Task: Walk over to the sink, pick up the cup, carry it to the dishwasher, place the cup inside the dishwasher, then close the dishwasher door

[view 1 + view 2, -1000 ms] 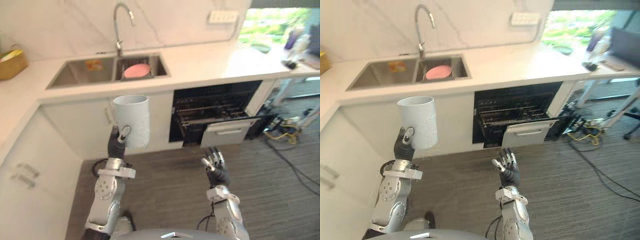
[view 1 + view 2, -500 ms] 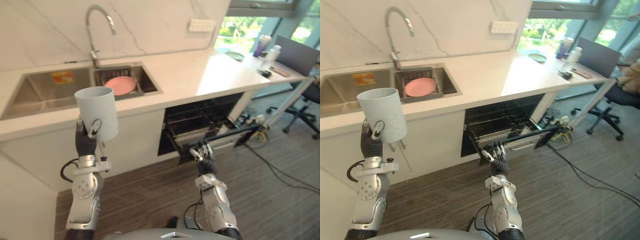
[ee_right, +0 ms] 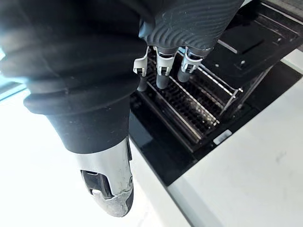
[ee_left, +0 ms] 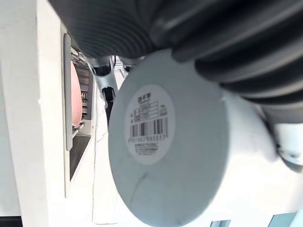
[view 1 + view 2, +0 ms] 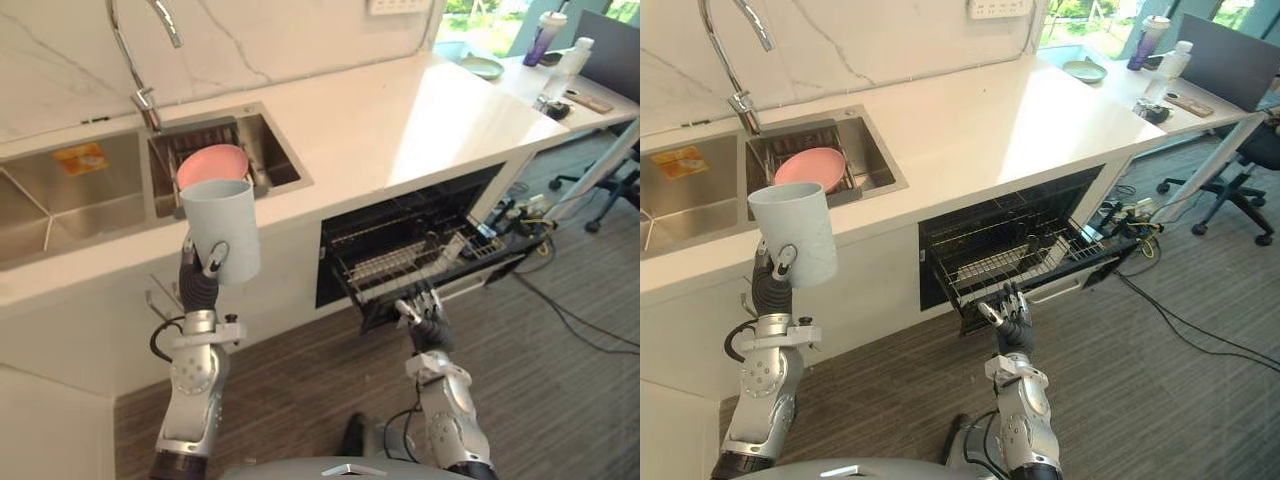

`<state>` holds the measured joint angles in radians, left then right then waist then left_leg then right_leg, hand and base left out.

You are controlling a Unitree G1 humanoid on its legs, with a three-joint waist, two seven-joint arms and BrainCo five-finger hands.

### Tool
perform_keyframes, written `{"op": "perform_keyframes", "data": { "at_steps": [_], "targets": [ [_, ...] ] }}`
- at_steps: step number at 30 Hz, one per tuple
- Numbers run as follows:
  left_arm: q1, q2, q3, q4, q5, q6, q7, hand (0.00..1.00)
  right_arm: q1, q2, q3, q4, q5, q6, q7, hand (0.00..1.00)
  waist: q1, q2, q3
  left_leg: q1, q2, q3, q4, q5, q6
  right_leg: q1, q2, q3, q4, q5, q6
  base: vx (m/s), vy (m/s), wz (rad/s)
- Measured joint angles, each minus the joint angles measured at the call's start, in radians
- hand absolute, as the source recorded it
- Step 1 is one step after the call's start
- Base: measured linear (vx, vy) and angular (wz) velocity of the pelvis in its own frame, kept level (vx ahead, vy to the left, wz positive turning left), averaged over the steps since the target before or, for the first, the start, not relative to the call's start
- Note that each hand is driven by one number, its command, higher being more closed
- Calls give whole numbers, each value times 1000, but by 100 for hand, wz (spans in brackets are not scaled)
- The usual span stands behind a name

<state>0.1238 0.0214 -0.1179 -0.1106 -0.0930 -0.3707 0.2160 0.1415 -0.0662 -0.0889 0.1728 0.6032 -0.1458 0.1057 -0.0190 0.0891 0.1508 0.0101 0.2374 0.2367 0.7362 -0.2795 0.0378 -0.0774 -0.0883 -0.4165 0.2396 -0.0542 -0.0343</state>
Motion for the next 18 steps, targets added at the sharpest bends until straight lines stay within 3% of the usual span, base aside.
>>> {"op": "perform_keyframes", "data": {
  "at_steps": [1, 2, 4, 5, 7, 8, 9, 10, 14, 18],
  "targets": [
    [10, -2, 0, 2, 0, -1, 0, 100, 1, -2, 4, 0, 0, 0, 5, 0, 12, -6, 0, -6, -10, -11, -3, -21, -29, 23, 7, 21, -33, 11, 0, 160, 7, -57],
    [23, -1, -7, 1, 1, -7, -2, 100, -11, -4, 6, -1, 1, -2, 20, 0, 29, -5, -6, -13, -62, -45, -100, -67, -35, 53, 7, 63, -83, 24, 0, 178, 59, -80],
    [35, -1, -24, -9, 17, -8, -3, 100, -39, -2, 14, -1, -1, -7, 23, 0, 32, -8, -4, -59, -134, -109, -244, -69, -30, 83, 0, 122, -137, 22, 3, 162, 52, -81],
    [46, -1, -44, -29, 28, -7, -1, 100, -46, -4, 40, -1, -3, -7, 24, 0, 45, -16, -3, -99, -159, -135, -302, -43, -45, 93, -12, 151, -161, 22, 3, 104, 55, -81],
    [70, -2, -52, -71, 38, -7, 0, 100, -44, -5, 87, -1, -14, -7, 26, 0, 52, -11, -6, -113, -147, -129, -416, 40, -70, 118, -13, 159, -198, 29, 13, 138, 99, -110],
    [73, -2, -52, -90, 37, -7, 0, 100, -31, -5, 114, -13, -17, -7, 27, 0, 51, 10, -21, -112, -123, -125, -482, 113, -73, 137, -3, 157, -225, 63, 63, 172, 135, -108],
    [74, -3, -53, -93, 37, -8, -1, 100, -24, -6, 118, -17, -17, -8, 26, 0, 50, 22, -29, -108, -117, -126, -479, 174, -81, 147, 5, 158, -243, 83, 83, 227, 178, -96],
    [76, 3, -55, -89, 36, -7, -2, 100, -11, 3, 119, -14, -17, -7, 25, 0, 47, 10, -41, -94, -125, -104, -488, 191, -90, 172, -3, 159, -287, 97, 92, 317, 221, -62],
    [27, 18, -50, -96, 33, -5, -17, 100, 5, 24, 83, -37, -13, -10, 27, 0, 24, -57, -56, -58, -212, -72, -610, 241, -54, 160, -89, 128, -319, 130, 141, 256, 157, -5],
    [27, 18, -39, -105, 29, -4, -32, 100, 0, 38, 48, -37, -15, -6, 27, 0, 25, -55, -56, -30, -227, -76, -624, 240, -52, 182, -104, 71, -312, 127, 146, 154, 21, 6]
  ]
}}
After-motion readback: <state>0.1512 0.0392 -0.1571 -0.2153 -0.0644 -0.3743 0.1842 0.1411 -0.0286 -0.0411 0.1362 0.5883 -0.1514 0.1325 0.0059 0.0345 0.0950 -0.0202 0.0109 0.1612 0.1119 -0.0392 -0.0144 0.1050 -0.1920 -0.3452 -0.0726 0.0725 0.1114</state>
